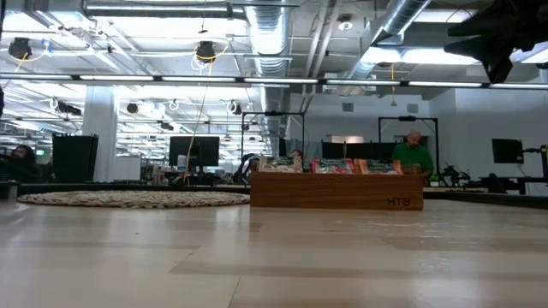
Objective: Pick & Place Tea
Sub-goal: Return to Home Position
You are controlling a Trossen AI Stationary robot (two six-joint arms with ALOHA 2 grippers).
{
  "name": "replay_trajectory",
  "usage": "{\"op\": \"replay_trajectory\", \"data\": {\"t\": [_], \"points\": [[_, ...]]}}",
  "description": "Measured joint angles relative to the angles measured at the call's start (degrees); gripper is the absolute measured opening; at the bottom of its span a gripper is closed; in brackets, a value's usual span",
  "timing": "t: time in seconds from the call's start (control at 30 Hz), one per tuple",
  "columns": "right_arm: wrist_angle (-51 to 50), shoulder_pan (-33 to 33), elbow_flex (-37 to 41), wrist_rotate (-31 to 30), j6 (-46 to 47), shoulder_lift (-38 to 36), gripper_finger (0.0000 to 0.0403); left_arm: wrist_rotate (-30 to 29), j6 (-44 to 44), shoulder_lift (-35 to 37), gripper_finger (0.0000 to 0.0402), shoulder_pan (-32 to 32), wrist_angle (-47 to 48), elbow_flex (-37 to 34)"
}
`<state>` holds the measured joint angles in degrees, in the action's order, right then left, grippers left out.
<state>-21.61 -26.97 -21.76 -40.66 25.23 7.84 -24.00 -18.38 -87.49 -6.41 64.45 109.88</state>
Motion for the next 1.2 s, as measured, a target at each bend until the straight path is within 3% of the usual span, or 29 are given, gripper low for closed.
{"op": "replay_trajectory", "data": {"t": [0.1,0.3,0.47,0.63,0.73,0.9,1.2], "points": [[0.0,0.0,0.0,6.4,-0.2,-0.1,0.0129,-1.7,-3.7,6.1,0.0151,-1.5,-4.5,-10.6],[0.4,0.0,0.0,18.3,-0.2,-0.1,0.0129,-0.5,-7.0,21.3,0.0151,-3.6,-28.1,-37.7],[0.7,0.0,0.0,19.6,-0.3,-0.1,0.0129,-0.1,-12.8,32.2,0.0151,-4.7,-40.7,-56.6],[1.8,0.0,0.0,19.8,-2.1,-0.1,0.0129,0.0,-14.2,40.6,0.0151,-6.4,-59.2,-72.1],[3.2,0.0,0.0,19.8,-3.2,-0.1,0.0129,-0.2,-13.9,45.1,0.0151,-7.3,-64.7,-78.4],[4.6,0.0,0.0,23.2,-7.0,-0.6,0.0129,-2.5,-14.3,51.5,0.0151,-8.2,-65.9,-84.8],[6.1,0.0,-0.1,25.5,-12.8,-7.6,0.0129,-4.3,-14.4,63.4,0.0151,-8.2,-70.2,-93.8]]}}
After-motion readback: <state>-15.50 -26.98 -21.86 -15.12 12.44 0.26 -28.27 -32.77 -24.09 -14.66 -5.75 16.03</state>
